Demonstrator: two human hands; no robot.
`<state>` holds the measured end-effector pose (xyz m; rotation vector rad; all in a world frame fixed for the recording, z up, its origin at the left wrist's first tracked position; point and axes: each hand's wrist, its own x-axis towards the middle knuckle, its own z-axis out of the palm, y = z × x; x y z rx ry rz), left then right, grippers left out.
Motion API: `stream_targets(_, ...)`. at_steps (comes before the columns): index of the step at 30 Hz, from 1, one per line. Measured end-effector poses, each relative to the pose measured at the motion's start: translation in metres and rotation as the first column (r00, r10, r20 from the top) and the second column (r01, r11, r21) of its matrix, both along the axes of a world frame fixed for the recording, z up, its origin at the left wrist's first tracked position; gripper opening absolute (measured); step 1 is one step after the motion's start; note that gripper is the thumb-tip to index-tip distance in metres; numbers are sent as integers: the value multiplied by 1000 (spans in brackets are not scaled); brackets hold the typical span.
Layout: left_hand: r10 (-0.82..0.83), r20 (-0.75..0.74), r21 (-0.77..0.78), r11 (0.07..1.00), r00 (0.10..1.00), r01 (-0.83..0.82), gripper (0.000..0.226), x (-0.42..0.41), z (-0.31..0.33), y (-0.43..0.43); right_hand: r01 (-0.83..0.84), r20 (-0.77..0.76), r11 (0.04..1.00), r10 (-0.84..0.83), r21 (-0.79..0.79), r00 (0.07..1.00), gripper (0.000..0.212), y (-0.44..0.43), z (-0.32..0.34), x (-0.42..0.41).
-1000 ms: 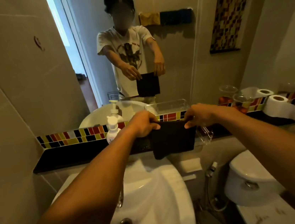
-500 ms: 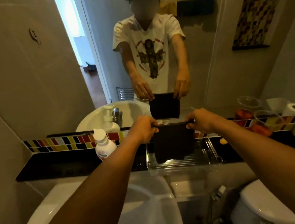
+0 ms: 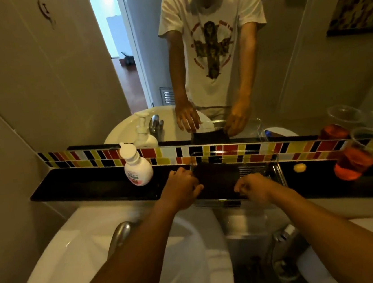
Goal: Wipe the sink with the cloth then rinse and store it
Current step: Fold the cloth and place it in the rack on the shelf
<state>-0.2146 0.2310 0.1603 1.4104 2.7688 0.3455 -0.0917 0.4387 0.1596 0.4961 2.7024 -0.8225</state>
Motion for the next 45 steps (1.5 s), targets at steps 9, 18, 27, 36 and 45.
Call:
stream_targets(9, 13, -21, 87, 996, 1000, -11, 15, 13, 26, 6, 62, -254, 998, -68, -31, 965, 18, -24, 24, -11)
stream_targets(18, 50, 36, 63, 997, 998, -52, 15, 37, 40, -45, 90, -325, 996, -83, 6, 942, 18, -101, 41, 8)
stream_targets(27, 138, 115, 7, 990, 984, -140, 20, 68, 14, -170, 84, -317, 996, -78, 4, 945, 11, -208, 22, 45)
stream_targets(36, 206, 317, -132, 976, 926, -173, 27, 120, -40, -316, 113, -196, 993, -107, 18, 975, 35, -321, -29, 101)
stream_targets(45, 217, 458, -354, 934, 862, -46, 49, 199, -117, -401, 37, 78, 999, -39, 28, 996, 49, -407, -109, 178)
